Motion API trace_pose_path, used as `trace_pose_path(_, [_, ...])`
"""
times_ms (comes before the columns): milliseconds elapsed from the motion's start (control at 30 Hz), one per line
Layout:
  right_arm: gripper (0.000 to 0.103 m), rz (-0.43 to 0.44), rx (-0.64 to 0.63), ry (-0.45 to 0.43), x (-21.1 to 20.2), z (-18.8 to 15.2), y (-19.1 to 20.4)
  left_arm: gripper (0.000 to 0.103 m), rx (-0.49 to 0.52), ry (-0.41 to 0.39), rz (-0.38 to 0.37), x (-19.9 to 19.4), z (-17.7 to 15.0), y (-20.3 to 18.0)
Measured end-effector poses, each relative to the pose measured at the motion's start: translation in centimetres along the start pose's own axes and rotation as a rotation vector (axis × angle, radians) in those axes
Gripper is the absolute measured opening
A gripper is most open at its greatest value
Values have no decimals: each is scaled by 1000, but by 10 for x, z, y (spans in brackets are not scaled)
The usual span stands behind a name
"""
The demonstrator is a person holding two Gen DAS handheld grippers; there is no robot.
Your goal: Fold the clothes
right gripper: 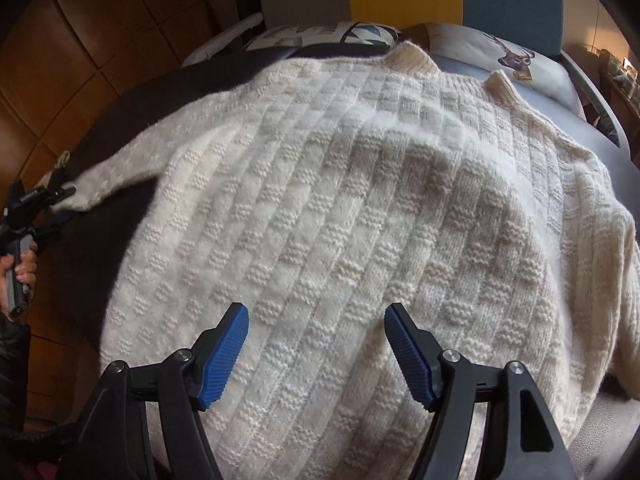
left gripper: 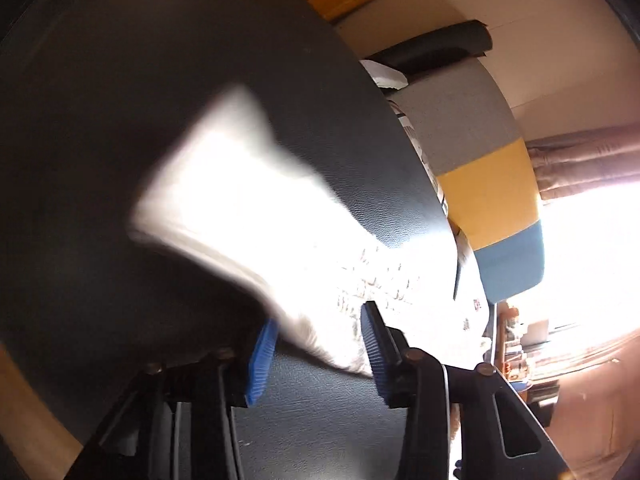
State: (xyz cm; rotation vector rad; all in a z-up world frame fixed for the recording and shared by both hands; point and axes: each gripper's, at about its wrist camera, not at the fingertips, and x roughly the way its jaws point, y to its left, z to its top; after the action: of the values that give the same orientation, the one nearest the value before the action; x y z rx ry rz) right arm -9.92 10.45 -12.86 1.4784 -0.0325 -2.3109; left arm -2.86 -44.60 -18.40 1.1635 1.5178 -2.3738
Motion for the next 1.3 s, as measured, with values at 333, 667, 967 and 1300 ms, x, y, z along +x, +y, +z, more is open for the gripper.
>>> trace_pose_path(333, [73, 54, -28, -117, 5, 90, 18, 9, -18, -55, 148, 8, 0, -12])
trace_pose_path(667, [84, -94, -59, 13, 111, 150, 32, 9, 8, -97, 275, 6, 15, -11])
trace_pose_path(967, [90, 55, -13, -27, 84, 147, 22, 16, 183, -160, 353, -18, 24, -53])
trace_pose_path(1300, [81, 68, 65, -146, -33, 121, -120, 46, 855, -10, 92, 45, -71, -237])
